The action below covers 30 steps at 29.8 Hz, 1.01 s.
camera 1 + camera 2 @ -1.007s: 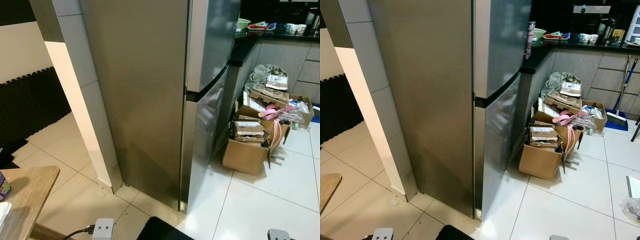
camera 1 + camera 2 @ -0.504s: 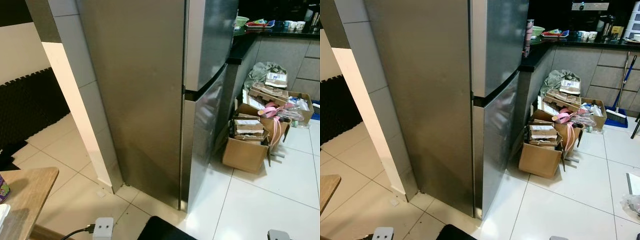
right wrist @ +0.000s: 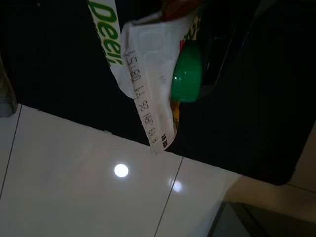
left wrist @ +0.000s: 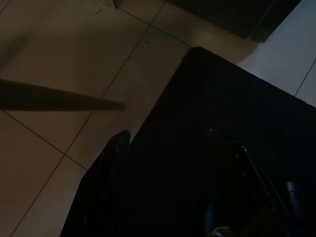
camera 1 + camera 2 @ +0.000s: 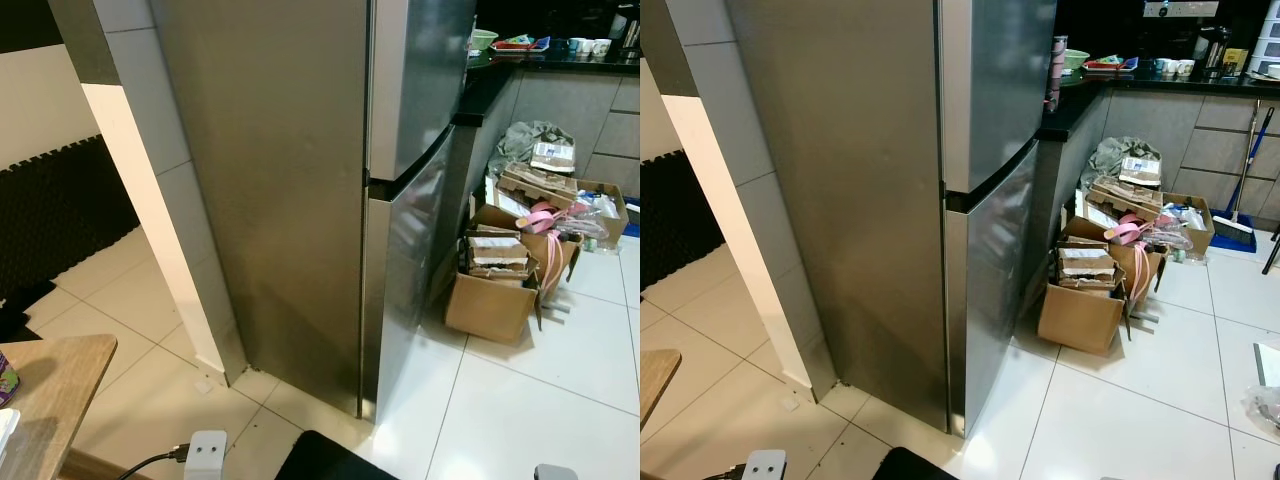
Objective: Restocking fridge
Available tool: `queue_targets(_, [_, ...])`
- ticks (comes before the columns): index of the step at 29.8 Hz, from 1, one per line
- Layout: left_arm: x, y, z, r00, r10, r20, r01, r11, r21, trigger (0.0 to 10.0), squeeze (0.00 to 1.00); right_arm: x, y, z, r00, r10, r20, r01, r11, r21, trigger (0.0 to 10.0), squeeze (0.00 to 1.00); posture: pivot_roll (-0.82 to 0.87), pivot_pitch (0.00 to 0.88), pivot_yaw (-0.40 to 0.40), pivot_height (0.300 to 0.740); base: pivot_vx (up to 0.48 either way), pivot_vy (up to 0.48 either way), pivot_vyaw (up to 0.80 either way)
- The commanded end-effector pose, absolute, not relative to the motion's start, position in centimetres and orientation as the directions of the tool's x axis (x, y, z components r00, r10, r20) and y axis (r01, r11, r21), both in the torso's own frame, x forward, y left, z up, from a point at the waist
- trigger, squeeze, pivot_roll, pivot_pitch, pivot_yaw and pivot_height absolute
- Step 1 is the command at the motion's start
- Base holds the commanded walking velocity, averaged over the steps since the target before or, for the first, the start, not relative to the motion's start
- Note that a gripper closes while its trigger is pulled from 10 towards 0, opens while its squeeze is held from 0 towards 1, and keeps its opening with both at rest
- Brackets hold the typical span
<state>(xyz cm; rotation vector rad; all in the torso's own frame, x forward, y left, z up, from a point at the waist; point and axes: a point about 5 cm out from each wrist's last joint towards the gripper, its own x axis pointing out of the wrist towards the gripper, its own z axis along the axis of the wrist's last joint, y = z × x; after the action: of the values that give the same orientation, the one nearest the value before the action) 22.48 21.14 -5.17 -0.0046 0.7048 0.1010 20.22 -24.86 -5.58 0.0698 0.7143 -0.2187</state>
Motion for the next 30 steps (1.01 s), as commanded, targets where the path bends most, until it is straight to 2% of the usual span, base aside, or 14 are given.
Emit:
queue_targets(1, [21.85,21.24,-5.62,0.735,0.093,-0.672,-0.089,0.995,0.040,10.0,0.00,19.97,-24.83,-5.75,0.726,-0.180,-0.663,0.223,0.975,-0.019,10.0,0.00,-0.10,0.092,-0.011,0.740,0.000,0.000,0.00])
queue_targets(6, [21.71,21.20,-5.70,0.735,0.086,-0.672,-0.087,0.996,0.033,10.0,0.00,20.00,-24.89,-5.71,0.728,-0.177,-0.663,0.217,0.976,-0.023,10.0,0.00,-0.10,0.099,0.006,0.740,0.000,0.000,0.00])
queue_targets(8, [21.72,21.22,-5.70,0.734,0.082,-0.674,-0.075,0.996,0.039,10.0,0.00,20.04,-24.83,-5.71,0.729,-0.180,-0.661,0.225,0.974,-0.016,10.0,0.00,-0.10,0.092,-0.009,0.740,0.000,0.000,0.00])
queue_targets(13, [21.45,21.45,-5.83,0.727,0.102,-0.679,-0.113,0.993,0.028,10.0,0.00,19.92,-24.44,-5.91,0.724,-0.171,-0.669,0.210,0.977,-0.022,10.0,0.00,-0.10,0.100,0.016,0.740,0.000,0.000,0.00])
queue_targets(15, [21.62,21.36,-5.72,0.735,0.077,-0.674,-0.080,0.996,0.027,10.0,0.00,19.94,-24.41,-5.88,0.730,-0.178,-0.660,0.237,0.971,0.000,10.0,0.00,-0.10,0.095,-0.001,0.740,0.000,0.000,0.00])
queue_targets(21, [21.62,21.35,-5.82,0.718,0.069,-0.693,-0.057,0.998,0.040,10.0,0.00,19.66,-24.24,-6.12,0.716,-0.163,-0.679,0.193,0.981,-0.032,10.0,0.00,-0.11,0.103,0.020,0.740,0.000,0.000,0.00])
queue_targets(23, [21.87,21.01,-5.69,0.725,0.036,-0.688,0.003,0.998,0.055,10.0,0.00,19.66,-24.44,-6.04,0.722,-0.180,-0.668,0.235,0.972,-0.008,10.0,0.00,-0.11,0.097,0.004,0.740,0.000,0.000,0.00])
queue_targets(26, [21.83,21.03,-5.72,0.727,0.049,-0.685,-0.030,0.999,0.040,10.0,0.00,19.55,-24.43,-6.12,0.716,-0.173,-0.677,0.216,0.976,-0.021,10.0,0.00,-0.10,0.102,0.022,0.740,0.000,0.000,0.00])
queue_targets(30, [21.98,20.98,-5.60,0.732,0.027,-0.681,0.002,0.999,0.043,10.0,0.00,19.61,-24.49,-6.04,0.723,-0.181,-0.667,0.239,0.971,-0.005,10.0,0.00,-0.10,0.095,0.010,0.740,0.000,0.000,0.00])
